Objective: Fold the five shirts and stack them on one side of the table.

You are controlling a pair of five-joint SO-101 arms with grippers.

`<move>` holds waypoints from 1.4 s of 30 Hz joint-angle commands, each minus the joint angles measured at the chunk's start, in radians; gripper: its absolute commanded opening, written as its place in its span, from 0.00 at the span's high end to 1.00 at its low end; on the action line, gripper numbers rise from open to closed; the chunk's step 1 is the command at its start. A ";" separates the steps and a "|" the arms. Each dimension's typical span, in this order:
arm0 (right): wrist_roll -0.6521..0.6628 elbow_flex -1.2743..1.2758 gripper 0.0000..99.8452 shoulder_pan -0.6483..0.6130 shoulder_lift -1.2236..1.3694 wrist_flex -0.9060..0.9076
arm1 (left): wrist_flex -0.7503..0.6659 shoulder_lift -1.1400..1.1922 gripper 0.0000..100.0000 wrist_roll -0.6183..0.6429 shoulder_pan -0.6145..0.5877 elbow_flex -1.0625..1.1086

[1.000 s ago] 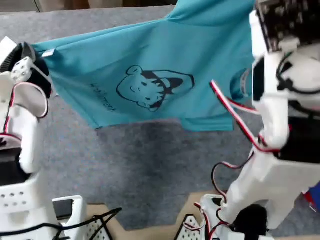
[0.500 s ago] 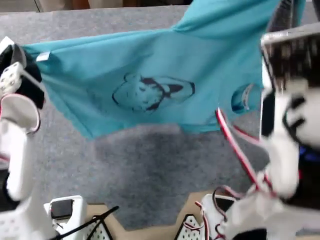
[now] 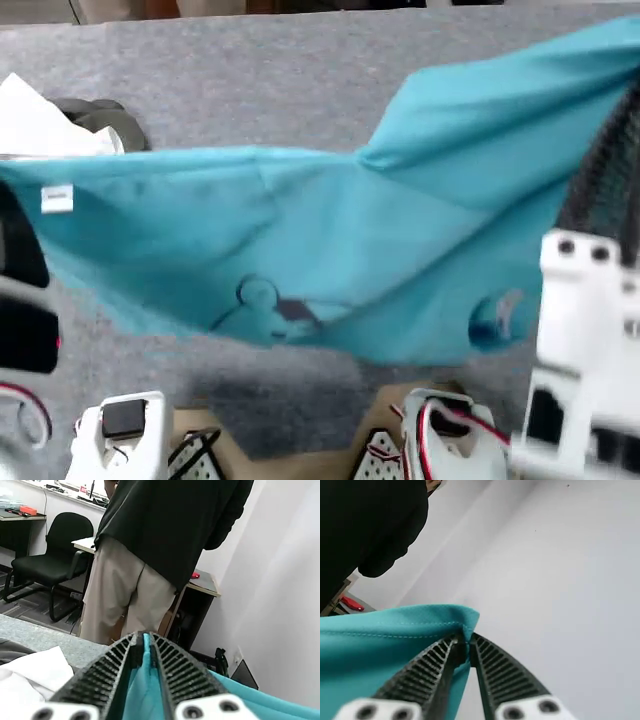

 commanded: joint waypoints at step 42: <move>0.037 1.063 0.99 -0.047 0.331 -0.918 | -1.498 0.021 0.98 -0.009 0.025 1.525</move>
